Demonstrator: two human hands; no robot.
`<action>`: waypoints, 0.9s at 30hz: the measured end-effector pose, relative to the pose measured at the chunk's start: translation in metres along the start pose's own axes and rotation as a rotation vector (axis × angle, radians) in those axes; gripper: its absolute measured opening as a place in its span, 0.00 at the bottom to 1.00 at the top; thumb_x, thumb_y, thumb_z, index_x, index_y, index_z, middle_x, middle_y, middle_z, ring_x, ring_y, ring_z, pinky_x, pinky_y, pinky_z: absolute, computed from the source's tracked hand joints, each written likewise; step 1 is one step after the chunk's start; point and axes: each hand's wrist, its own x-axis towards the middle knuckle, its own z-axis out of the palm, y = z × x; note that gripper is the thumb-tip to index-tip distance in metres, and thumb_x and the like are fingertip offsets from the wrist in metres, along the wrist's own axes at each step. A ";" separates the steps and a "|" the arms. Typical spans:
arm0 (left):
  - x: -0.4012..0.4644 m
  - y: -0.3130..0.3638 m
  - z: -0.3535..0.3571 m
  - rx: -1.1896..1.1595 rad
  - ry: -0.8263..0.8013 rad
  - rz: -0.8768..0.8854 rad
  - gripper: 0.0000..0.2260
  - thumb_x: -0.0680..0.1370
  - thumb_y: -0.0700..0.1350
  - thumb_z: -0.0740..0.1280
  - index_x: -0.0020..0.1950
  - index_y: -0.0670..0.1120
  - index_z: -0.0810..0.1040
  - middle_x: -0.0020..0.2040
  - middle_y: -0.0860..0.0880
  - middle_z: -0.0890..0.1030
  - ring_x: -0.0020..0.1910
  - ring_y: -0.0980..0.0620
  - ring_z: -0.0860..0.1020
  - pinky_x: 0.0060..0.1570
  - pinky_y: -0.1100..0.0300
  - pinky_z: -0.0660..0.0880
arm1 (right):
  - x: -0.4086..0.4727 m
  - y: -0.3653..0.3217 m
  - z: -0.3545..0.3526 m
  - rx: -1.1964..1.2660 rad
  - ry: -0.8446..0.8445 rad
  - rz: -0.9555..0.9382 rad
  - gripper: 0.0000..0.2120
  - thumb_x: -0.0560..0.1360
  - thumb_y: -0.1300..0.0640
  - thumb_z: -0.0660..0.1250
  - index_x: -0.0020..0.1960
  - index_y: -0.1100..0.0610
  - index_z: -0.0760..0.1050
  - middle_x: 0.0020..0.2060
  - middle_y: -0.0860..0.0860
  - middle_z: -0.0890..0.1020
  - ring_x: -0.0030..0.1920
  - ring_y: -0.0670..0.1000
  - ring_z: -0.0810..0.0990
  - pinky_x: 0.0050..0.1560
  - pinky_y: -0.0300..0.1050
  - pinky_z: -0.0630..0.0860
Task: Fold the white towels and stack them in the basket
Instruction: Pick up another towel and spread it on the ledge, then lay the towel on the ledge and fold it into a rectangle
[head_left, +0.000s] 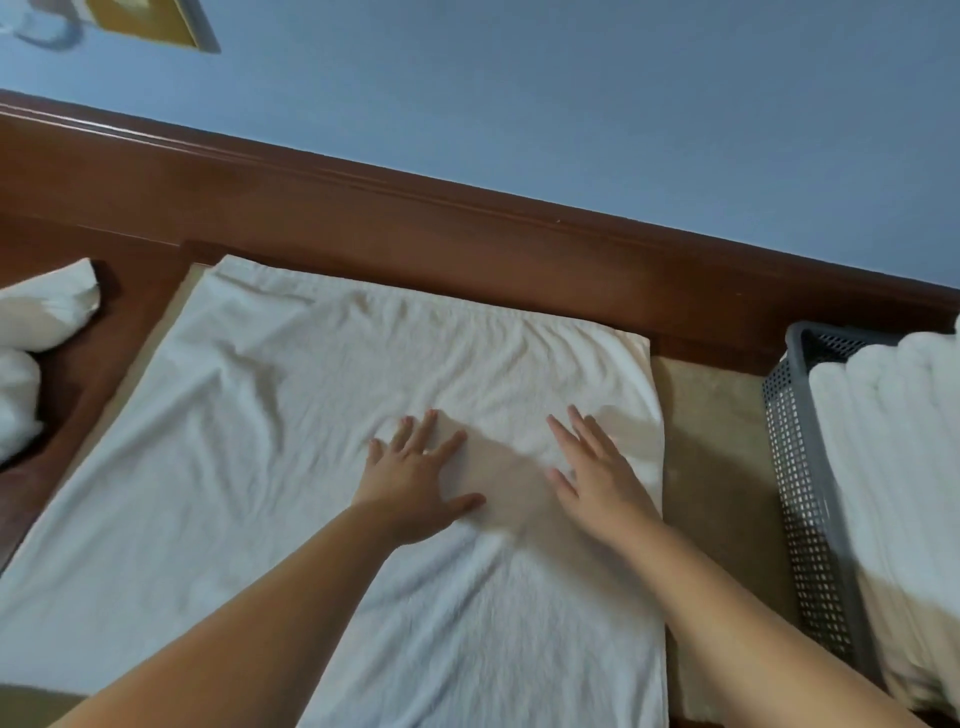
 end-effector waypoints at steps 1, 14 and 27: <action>-0.009 -0.012 -0.002 -0.016 0.025 -0.006 0.41 0.76 0.77 0.56 0.84 0.63 0.47 0.85 0.52 0.39 0.84 0.47 0.42 0.82 0.42 0.47 | 0.004 -0.015 0.004 -0.038 -0.048 -0.040 0.31 0.86 0.45 0.56 0.85 0.42 0.47 0.84 0.43 0.41 0.83 0.49 0.40 0.81 0.47 0.49; -0.172 -0.228 0.012 -0.251 0.245 -0.789 0.31 0.83 0.67 0.53 0.84 0.62 0.50 0.86 0.50 0.47 0.84 0.44 0.49 0.79 0.40 0.55 | 0.077 -0.331 0.099 -0.289 -0.395 -0.673 0.32 0.85 0.61 0.52 0.85 0.47 0.44 0.84 0.49 0.40 0.83 0.52 0.37 0.83 0.54 0.43; -0.206 -0.312 0.009 -0.327 0.281 -0.870 0.25 0.74 0.72 0.64 0.55 0.52 0.76 0.53 0.53 0.73 0.59 0.46 0.73 0.49 0.50 0.68 | 0.117 -0.540 0.156 -0.858 -0.594 -1.204 0.21 0.70 0.51 0.76 0.60 0.48 0.74 0.50 0.48 0.72 0.48 0.53 0.73 0.50 0.52 0.67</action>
